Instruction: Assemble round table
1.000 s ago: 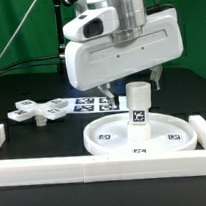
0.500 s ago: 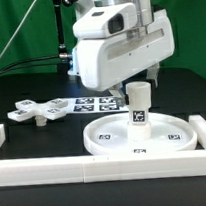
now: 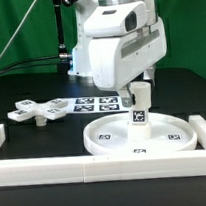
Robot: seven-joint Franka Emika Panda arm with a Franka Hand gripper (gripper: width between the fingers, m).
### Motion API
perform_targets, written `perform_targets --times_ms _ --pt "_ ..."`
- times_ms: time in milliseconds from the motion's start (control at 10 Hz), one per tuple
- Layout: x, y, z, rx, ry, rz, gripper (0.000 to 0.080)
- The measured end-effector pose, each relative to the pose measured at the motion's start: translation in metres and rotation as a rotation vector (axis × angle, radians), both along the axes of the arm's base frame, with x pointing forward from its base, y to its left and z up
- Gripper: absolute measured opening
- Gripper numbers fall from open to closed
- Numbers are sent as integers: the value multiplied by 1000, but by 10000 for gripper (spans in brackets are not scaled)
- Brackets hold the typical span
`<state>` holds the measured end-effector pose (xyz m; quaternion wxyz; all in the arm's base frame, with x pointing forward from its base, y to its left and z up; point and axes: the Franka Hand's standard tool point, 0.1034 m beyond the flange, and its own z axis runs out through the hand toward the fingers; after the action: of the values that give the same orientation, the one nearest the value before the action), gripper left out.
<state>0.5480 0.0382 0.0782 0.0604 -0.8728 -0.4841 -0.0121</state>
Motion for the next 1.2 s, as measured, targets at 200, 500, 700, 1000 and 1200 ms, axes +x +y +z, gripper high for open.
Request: perform_targets --times_ms 200,500,700,1000,1200 --pt "0 -1 0 -9 -13 125 649" --pt "0 -3 -1 -11 -13 137 560" --pt "0 -3 -1 -12 -10 115 406" --pt "-1 -4 -1 -24 28 -214 406" --pt "-2 -2 -1 -35 55 -492 406"
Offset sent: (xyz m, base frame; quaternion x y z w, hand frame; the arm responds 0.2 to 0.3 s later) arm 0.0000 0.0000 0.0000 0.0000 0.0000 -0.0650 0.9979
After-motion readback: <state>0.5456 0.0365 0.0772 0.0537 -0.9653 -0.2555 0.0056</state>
